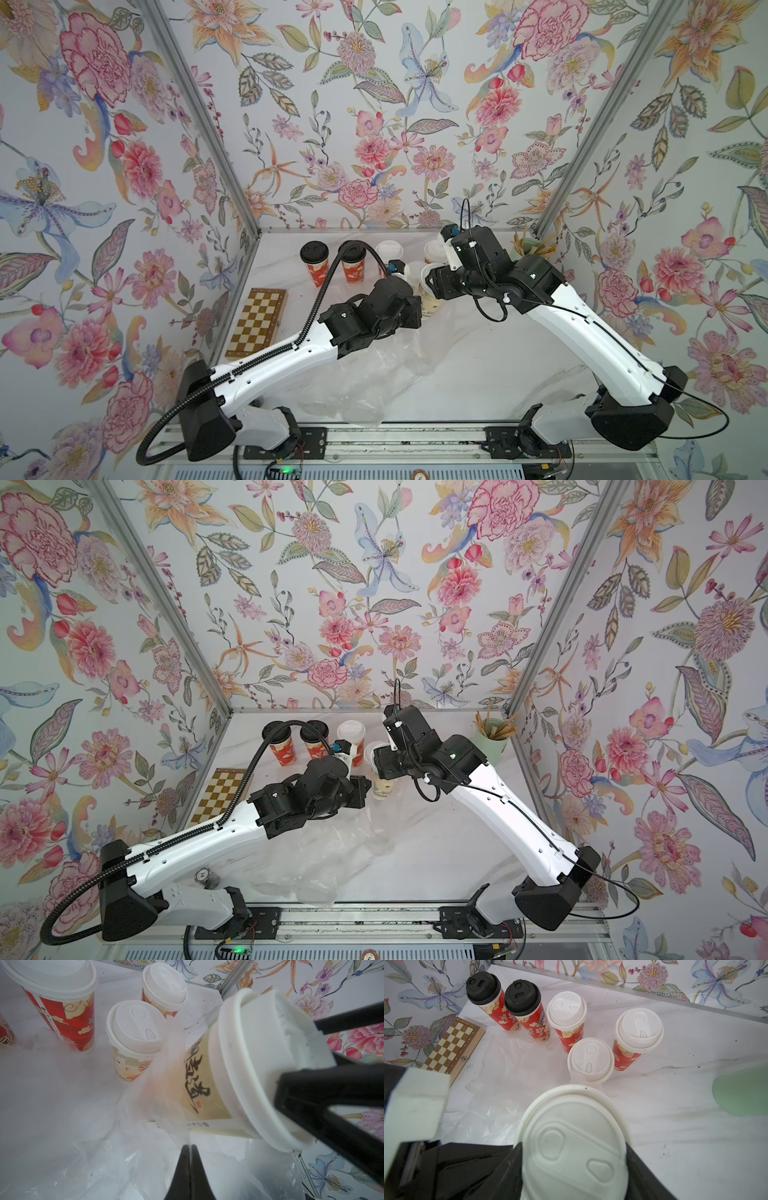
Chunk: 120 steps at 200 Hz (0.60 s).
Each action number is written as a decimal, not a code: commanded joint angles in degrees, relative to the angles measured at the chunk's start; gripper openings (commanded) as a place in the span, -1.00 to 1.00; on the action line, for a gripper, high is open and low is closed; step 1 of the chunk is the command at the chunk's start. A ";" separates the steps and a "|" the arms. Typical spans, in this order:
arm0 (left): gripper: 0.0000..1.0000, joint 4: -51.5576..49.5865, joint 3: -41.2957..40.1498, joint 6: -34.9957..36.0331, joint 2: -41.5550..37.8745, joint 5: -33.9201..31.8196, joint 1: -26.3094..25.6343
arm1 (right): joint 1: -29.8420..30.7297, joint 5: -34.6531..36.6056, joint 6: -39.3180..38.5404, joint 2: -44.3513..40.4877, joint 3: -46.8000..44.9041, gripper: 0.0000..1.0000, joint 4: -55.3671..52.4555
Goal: Pack milk tea into plastic carrier bags
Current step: Place the milk tea cup in the plastic carrier bag.
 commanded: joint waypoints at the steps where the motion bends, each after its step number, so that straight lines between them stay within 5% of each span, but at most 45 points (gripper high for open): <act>1: -0.98 -0.96 -1.00 -0.59 -1.79 -1.65 0.76 | -0.22 -0.20 1.80 -1.98 -3.88 -0.11 5.93; 120: -0.98 -1.59 -1.93 -1.20 -3.55 -2.98 0.76 | -0.32 2.13 2.34 -1.96 -23.14 -0.10 20.25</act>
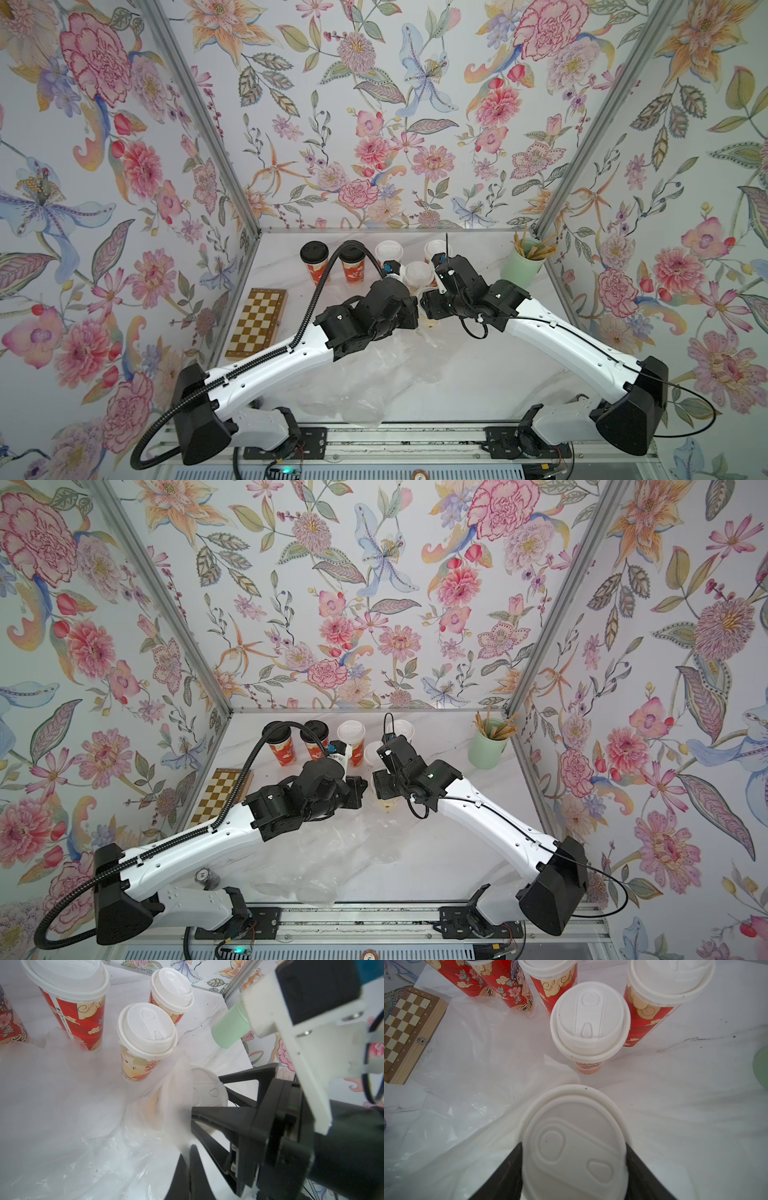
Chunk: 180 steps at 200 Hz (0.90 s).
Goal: Pack milk tea into plastic carrier bags
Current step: Place the milk tea cup in the plastic carrier bag.
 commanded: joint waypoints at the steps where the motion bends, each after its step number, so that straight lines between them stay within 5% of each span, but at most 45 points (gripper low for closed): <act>1: -0.98 -1.13 -0.82 -0.33 -1.91 -1.58 0.73 | -0.25 2.01 0.24 -0.64 -1.73 -0.10 4.84; 138: -1.00 -1.80 0.69 1.85 -6.67 -2.62 0.72 | -1.03 6.05 2.37 0.94 -6.56 -0.02 6.02; 180: -0.92 -7.07 -0.02 2.90 -1.93 -3.43 1.03 | -0.11 4.60 3.92 1.97 -6.06 0.32 5.93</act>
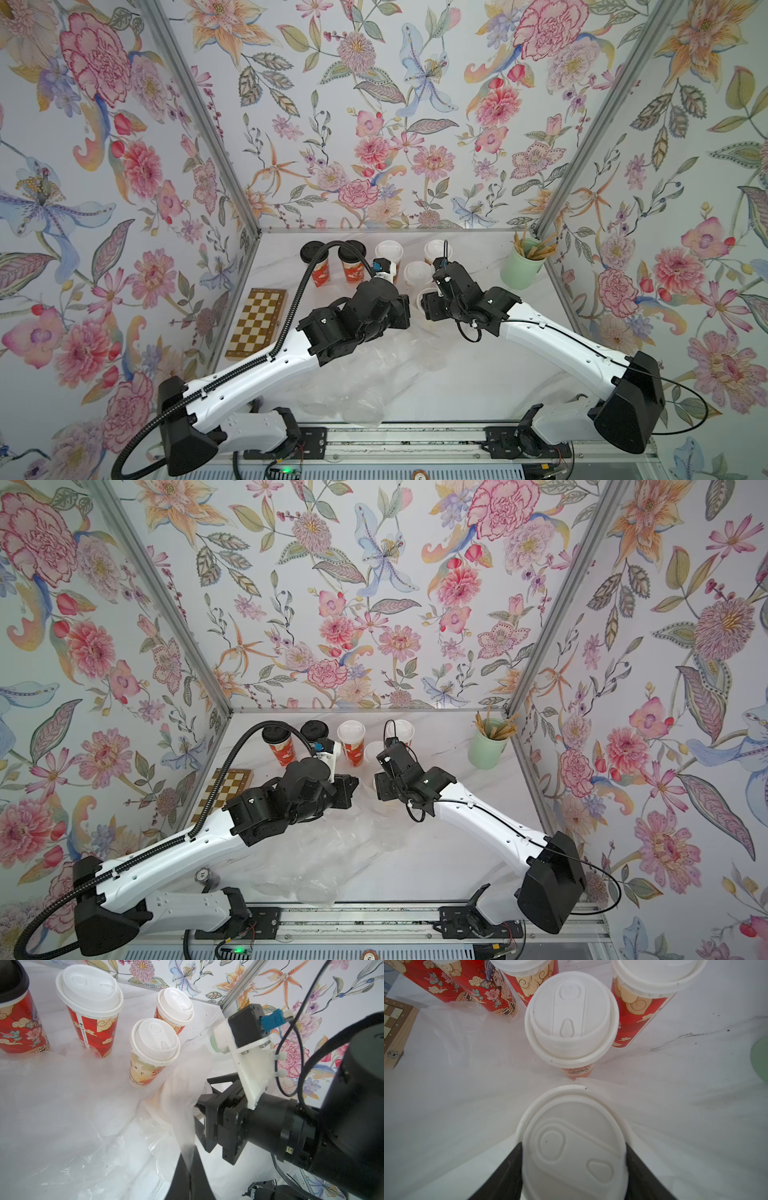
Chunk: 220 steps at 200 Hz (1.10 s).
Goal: Pack milk tea into plastic carrier bags
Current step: Place the milk tea cup in the plastic carrier bag.
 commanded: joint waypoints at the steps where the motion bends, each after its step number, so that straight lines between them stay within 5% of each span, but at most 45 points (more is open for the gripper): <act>1: -0.92 -3.67 0.00 1.94 2.75 -1.68 1.03 | 0.49 1.10 1.77 0.99 -0.52 0.34 -0.80; 57: -0.79 -4.59 0.63 2.74 5.60 -0.31 1.06 | 1.01 -0.36 2.01 -0.07 3.88 0.70 -4.09; 145: -0.79 -5.09 -0.33 2.51 5.70 -0.27 1.12 | -1.93 -3.32 -2.21 -2.46 16.13 0.63 -9.23; 220: -0.83 -4.55 -1.77 1.95 5.15 -0.29 1.14 | -11.83 -6.31 -7.93 5.19 25.59 0.55 -9.70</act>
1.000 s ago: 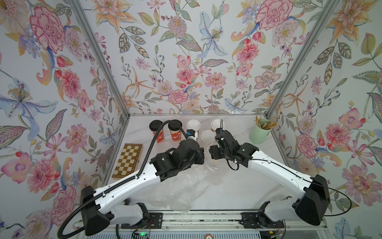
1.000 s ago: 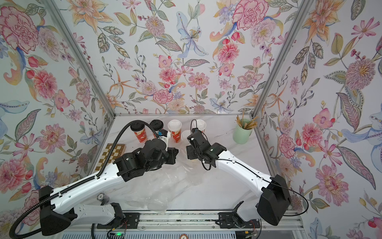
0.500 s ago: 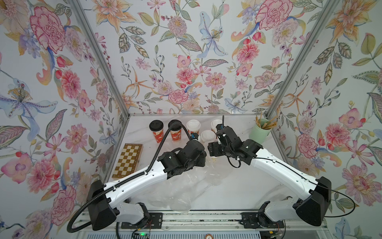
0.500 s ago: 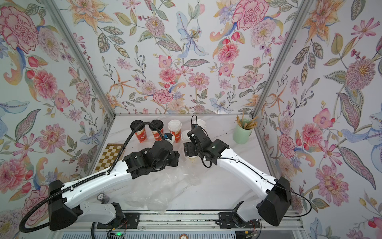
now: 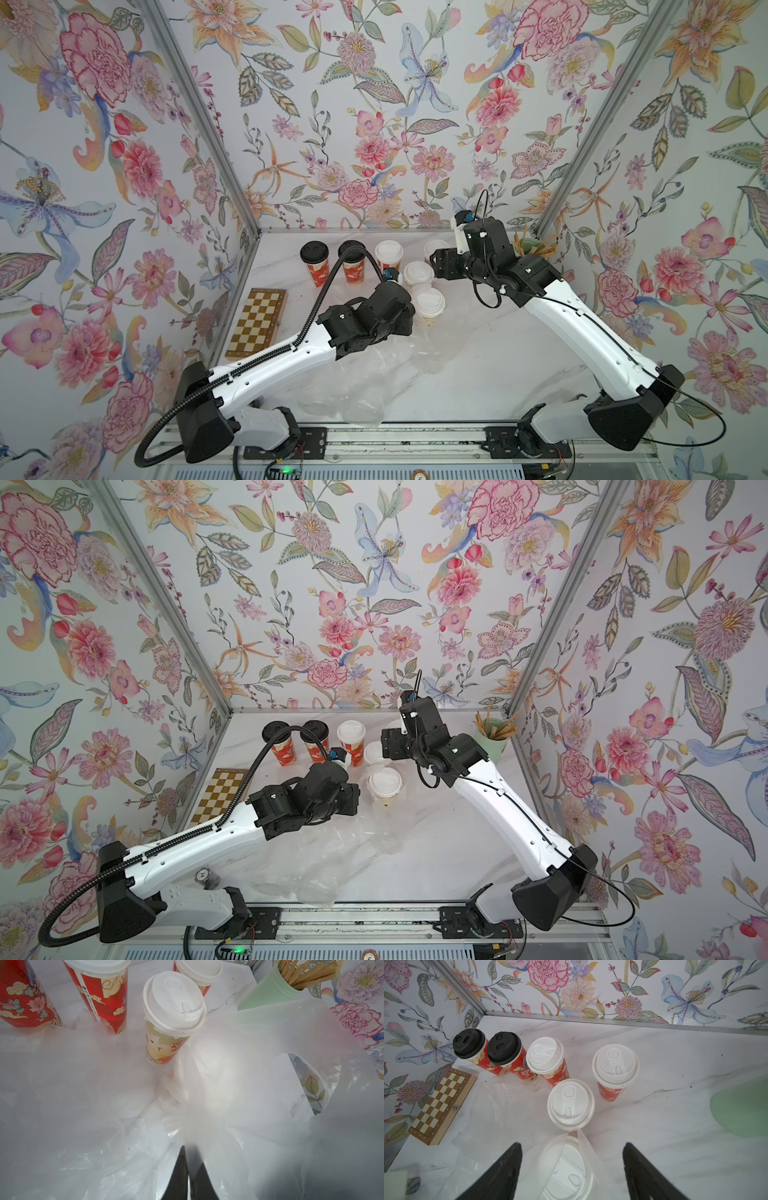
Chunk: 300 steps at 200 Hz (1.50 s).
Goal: Pack milk tea into plastic carrier bags
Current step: Place the milk tea cup in the plastic carrier bag, then pick up the milk tea cup at the center of the board.
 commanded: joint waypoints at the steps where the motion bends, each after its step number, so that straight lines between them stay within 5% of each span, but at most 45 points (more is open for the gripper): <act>1: -0.83 -0.46 -1.35 0.27 -0.40 -0.55 0.88 | -2.79 -1.32 -2.95 3.40 2.51 0.55 -1.71; 94: -0.86 -0.65 -3.74 -0.86 -0.61 0.15 0.88 | -3.44 -7.61 -6.38 12.27 8.53 0.45 -1.17; 186: -0.87 1.14 -6.09 -1.77 -1.62 0.82 0.89 | 3.20 -1.42 -6.17 19.11 8.80 0.63 -1.68; 300: -0.87 1.06 -6.18 -2.02 -2.50 0.18 0.88 | 2.82 1.53 -6.55 24.53 10.78 0.72 -2.84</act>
